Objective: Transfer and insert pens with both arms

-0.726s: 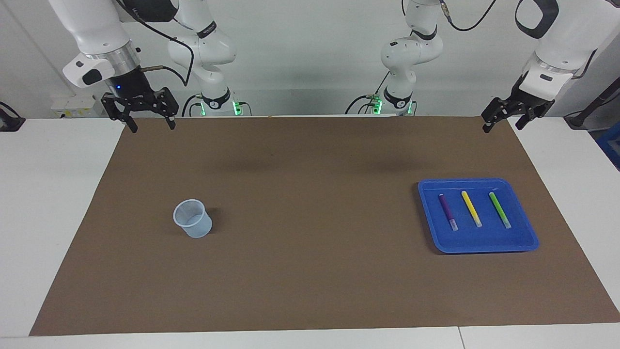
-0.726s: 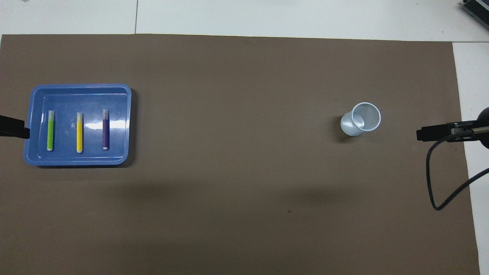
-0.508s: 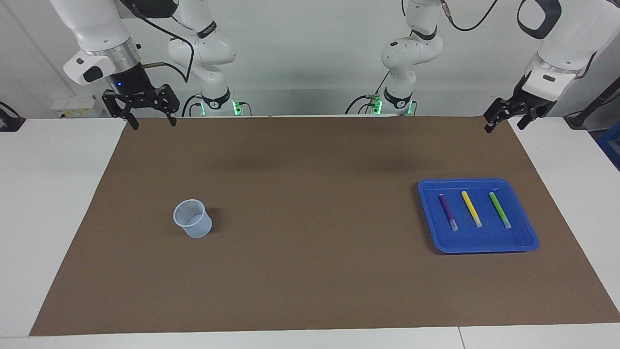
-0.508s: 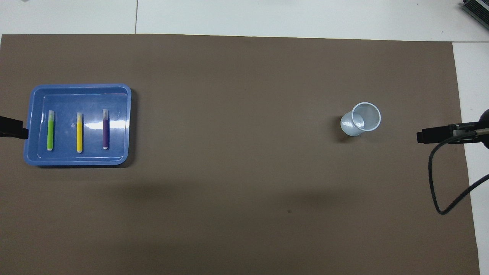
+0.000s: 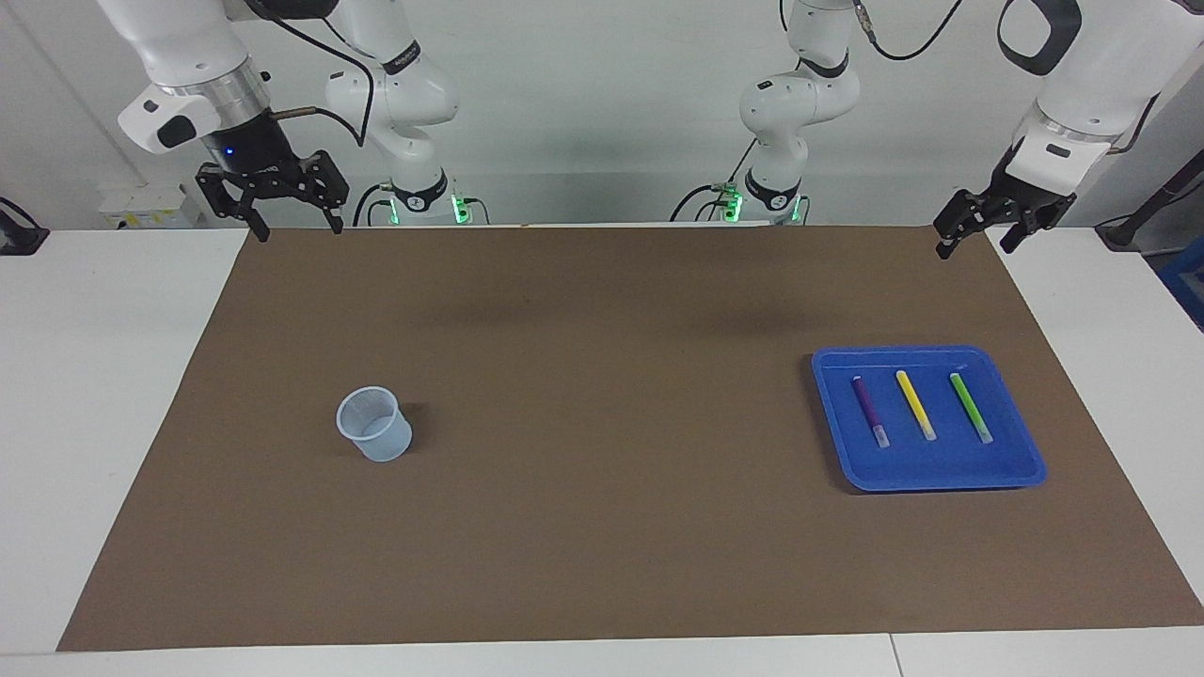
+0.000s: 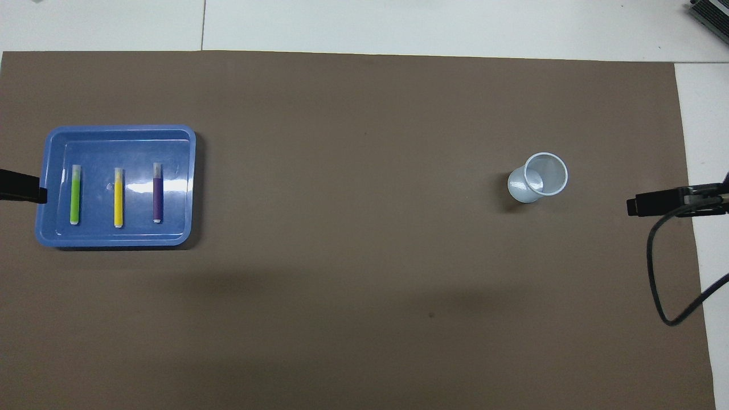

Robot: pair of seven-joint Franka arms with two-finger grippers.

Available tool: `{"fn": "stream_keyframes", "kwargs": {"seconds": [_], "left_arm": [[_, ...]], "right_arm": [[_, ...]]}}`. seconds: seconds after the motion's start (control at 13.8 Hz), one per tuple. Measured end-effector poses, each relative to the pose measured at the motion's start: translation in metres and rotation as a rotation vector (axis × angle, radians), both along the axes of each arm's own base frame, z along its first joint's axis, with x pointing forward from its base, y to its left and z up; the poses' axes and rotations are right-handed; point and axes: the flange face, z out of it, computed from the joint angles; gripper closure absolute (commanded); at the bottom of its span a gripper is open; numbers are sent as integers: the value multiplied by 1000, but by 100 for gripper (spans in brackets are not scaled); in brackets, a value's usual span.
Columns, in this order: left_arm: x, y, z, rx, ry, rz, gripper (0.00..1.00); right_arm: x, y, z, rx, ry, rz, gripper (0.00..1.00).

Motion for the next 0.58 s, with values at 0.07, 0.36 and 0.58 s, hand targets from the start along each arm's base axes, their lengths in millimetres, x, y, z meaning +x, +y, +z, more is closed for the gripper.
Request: {"fn": "stream_keyframes", "kwargs": {"seconds": [0.07,0.36,0.58], "left_arm": [[3,0,3,2,-30,-1,0],[3,-13,6,4,-41,-23,0],[5,-32,5,4,-52,-65,0]], "right_arm": [[-1,0,0,0,2,0,0],[-4,1,-2,0,27,3,0],[-5,1,-6,0,35,3,0]]}}
